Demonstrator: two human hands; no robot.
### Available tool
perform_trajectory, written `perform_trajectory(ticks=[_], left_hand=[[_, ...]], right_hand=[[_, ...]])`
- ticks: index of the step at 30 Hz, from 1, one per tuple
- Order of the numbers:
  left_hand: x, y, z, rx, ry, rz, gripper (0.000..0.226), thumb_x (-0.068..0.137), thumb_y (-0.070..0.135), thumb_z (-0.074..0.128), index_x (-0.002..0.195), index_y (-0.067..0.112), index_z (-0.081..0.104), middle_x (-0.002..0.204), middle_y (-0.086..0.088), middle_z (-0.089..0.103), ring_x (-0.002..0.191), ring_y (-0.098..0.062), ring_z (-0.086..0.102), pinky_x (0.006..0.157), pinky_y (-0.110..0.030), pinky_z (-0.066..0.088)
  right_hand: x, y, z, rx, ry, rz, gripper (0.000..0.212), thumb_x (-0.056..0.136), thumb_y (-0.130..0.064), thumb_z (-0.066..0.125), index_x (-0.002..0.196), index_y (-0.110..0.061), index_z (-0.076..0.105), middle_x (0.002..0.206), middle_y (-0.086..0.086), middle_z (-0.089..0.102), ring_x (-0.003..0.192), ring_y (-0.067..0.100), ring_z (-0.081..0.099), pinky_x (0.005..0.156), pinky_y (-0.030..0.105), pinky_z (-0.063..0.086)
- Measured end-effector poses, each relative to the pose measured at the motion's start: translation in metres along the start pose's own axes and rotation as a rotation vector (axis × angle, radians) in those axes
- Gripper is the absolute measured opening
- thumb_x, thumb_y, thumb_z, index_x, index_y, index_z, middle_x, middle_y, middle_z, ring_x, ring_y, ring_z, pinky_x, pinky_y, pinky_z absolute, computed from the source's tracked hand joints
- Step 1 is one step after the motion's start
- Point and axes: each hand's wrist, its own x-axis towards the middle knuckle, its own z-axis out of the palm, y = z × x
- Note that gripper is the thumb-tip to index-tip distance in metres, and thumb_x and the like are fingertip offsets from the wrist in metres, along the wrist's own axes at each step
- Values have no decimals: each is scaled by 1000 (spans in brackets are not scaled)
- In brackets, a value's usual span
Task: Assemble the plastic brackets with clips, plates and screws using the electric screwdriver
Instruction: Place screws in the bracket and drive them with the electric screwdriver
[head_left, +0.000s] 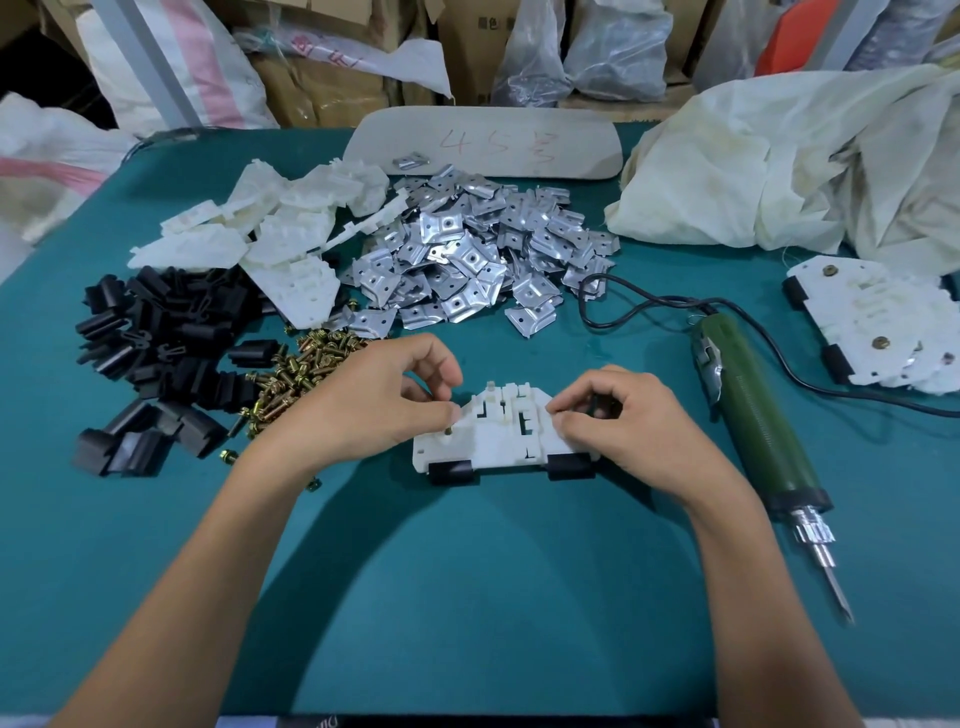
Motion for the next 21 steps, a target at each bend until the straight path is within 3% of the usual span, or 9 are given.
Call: perform_trajectory(ticks=[6, 9, 13, 17, 21], left_hand=[[-3, -2, -3, 31, 45, 21, 17, 83, 12, 79, 87, 24, 67, 81, 7, 73, 67, -11, 66, 70, -22, 54], [-4, 0, 1, 73, 39, 32, 19, 81, 10, 79, 85, 25, 68, 81, 7, 74, 69, -13, 69, 72, -25, 56], [-4, 0, 5, 139, 49, 44, 19, 83, 11, 79, 86, 27, 68, 82, 11, 74, 76, -10, 71, 76, -26, 57], [-7, -2, 3, 213, 51, 85, 18, 82, 22, 82, 89, 33, 69, 85, 22, 73, 78, 5, 66, 67, -7, 45], [-10, -6, 7, 265, 49, 150, 22, 81, 18, 82, 88, 36, 70, 87, 25, 71, 81, 7, 63, 70, -5, 38]], right_hand=[[0, -1, 0, -11, 28, 14, 19, 76, -16, 87, 72, -29, 73, 84, 9, 63, 66, 18, 52, 70, 39, 50], [-1, -2, -1, 1, 17, 23, 18, 76, -21, 89, 75, -30, 74, 84, 3, 60, 68, 17, 51, 72, 40, 50], [-3, -1, -6, -61, -63, -4, 19, 78, -16, 85, 87, -32, 79, 88, -7, 59, 71, 8, 49, 73, 21, 43], [-2, -1, -4, -62, -12, 11, 18, 77, -11, 86, 80, -27, 78, 84, -5, 61, 66, 8, 50, 71, 25, 46], [-3, -2, -5, -90, -21, 3, 20, 75, -19, 90, 84, -30, 76, 89, -6, 58, 72, 6, 48, 70, 17, 42]])
